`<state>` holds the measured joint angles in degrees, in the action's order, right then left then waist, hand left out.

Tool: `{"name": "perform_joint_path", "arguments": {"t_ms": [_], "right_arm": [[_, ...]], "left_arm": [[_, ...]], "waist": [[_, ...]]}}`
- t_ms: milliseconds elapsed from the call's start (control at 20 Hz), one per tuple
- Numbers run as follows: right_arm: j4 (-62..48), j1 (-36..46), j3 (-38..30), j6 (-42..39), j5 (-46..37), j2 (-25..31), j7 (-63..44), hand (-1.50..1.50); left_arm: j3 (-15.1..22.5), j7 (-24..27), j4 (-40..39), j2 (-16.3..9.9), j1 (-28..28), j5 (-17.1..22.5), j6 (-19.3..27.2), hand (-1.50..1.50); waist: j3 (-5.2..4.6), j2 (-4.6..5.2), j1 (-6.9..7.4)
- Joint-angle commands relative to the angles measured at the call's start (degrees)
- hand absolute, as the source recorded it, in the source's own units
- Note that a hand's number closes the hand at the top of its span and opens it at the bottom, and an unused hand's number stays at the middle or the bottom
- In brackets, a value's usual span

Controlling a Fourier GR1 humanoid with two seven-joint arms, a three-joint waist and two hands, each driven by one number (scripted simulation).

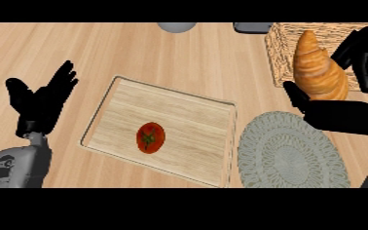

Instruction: Pick the croissant from the placemat and place it in the basket

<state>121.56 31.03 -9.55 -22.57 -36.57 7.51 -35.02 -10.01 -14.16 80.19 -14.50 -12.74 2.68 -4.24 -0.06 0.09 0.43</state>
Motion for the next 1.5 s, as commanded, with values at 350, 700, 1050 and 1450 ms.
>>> {"name": "perform_joint_path", "arguments": {"t_ms": [350, 700, 1050, 1450], "right_arm": [[-23.8, 2.1, -11.5, 5.7, 4.0, 11.4, 17.3, 1.50], [-43.3, 6.2, -15.2, 11.9, 5.1, 16.1, 29.3, 1.50], [-51.9, 5.5, -18.1, 26.0, 0.6, 15.8, 32.1, 1.50], [-70.8, 12.6, -16.4, 26.3, 4.6, 19.7, 42.5, -1.50]], "left_arm": [[-0.2, 3.9, -1.7, 1.6, 1.9, -0.7, 0.2, 0.00], [0.3, -3.8, 2.2, 0.2, -1.9, -0.8, 0.8, 0.00], [-2.1, 0.1, -0.6, -1.5, -0.9, 1.4, -2.4, 0.00], [-0.5, -0.2, 4.1, 0.8, 3.0, -0.8, 0.0, 0.00]], "waist": [[0.07, 0.00, -0.29], [0.09, 0.06, 0.04], [0.09, 0.33, 0.11], [0.08, 0.01, 0.33]]}}
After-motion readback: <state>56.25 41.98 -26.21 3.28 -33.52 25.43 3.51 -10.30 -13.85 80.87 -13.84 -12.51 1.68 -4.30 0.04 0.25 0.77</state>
